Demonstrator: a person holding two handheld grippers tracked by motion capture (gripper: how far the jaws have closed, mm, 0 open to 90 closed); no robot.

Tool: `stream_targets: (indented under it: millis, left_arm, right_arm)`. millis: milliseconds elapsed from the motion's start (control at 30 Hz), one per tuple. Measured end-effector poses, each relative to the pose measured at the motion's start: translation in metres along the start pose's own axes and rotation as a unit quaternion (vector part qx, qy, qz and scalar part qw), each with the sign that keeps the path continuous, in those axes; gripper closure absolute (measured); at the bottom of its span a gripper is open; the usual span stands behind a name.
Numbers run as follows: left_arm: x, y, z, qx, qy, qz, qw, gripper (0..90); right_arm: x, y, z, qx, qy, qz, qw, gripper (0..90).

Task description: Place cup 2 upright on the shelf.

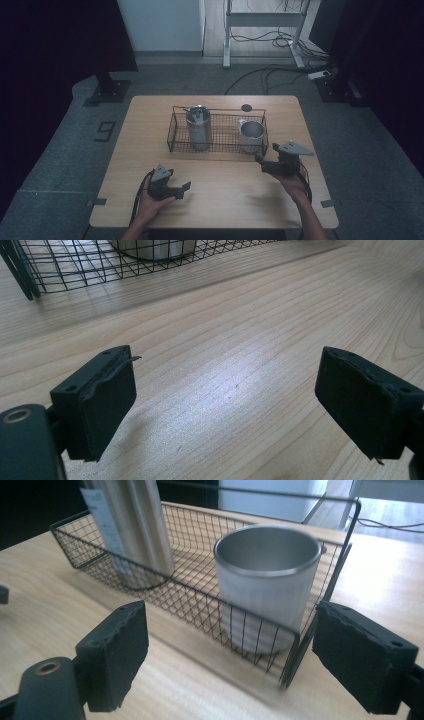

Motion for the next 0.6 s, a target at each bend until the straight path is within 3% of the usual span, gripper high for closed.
stream_targets:
  millis: [600]
  left_arm:
    - [0.001,0.001,0.001,0.006,-0.002,-0.004,1.0,9.9]
  right_arm:
    - [-0.005,-0.005,0.065,0.02,-0.058,-0.006,0.9981,14.5]
Point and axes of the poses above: each handheld gripper's, and its own axes: x roughly forward along the jaws, z roughly out of its underside, y roughly to its right, the point moved 3 cm from there along x, roughly forward along the jaws, and after that the axes turned 7 degrees about -y, right-handed, at the moved point
